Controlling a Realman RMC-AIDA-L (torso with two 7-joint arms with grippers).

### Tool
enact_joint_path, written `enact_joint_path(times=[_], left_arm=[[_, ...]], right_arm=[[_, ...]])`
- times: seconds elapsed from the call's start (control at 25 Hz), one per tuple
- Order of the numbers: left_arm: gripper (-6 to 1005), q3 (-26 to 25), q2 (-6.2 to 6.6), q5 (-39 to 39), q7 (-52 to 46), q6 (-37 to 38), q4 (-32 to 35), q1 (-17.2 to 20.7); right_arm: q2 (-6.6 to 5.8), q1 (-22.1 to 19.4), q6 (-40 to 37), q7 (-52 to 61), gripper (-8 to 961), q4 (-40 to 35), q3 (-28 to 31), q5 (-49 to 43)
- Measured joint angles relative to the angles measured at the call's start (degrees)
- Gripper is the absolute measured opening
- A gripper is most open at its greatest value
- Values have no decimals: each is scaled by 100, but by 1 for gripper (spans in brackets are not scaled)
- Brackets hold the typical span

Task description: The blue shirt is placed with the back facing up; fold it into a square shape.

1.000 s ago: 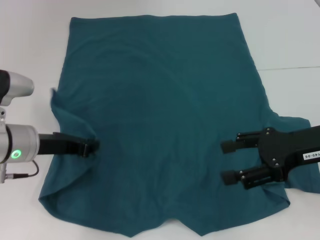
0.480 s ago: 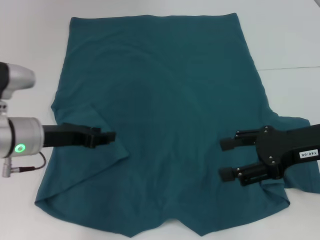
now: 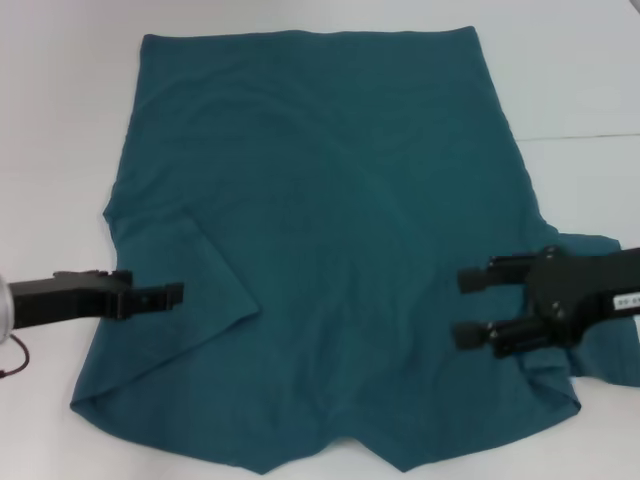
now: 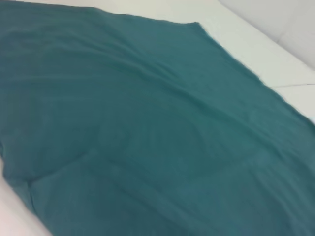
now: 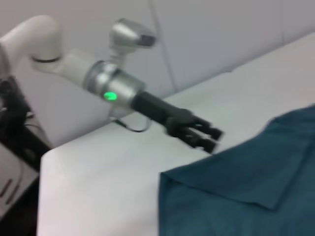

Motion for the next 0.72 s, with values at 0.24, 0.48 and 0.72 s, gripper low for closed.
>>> enact_joint_path(times=[0.24, 0.48, 0.72], left_arm=[[908, -979, 168, -474, 909, 1974, -93, -26], [909, -1589, 357, -729, 1443, 3457, -393, -88], [909, -1529, 360, -674, 1533, 3577, -444, -88]], right_arm=[[-114, -187, 69, 1184, 904, -954, 7, -125], [-286, 46, -112, 2850, 896, -1653, 92, -1533], [-257, 327, -171, 3610, 882, -1710, 119, -3172]])
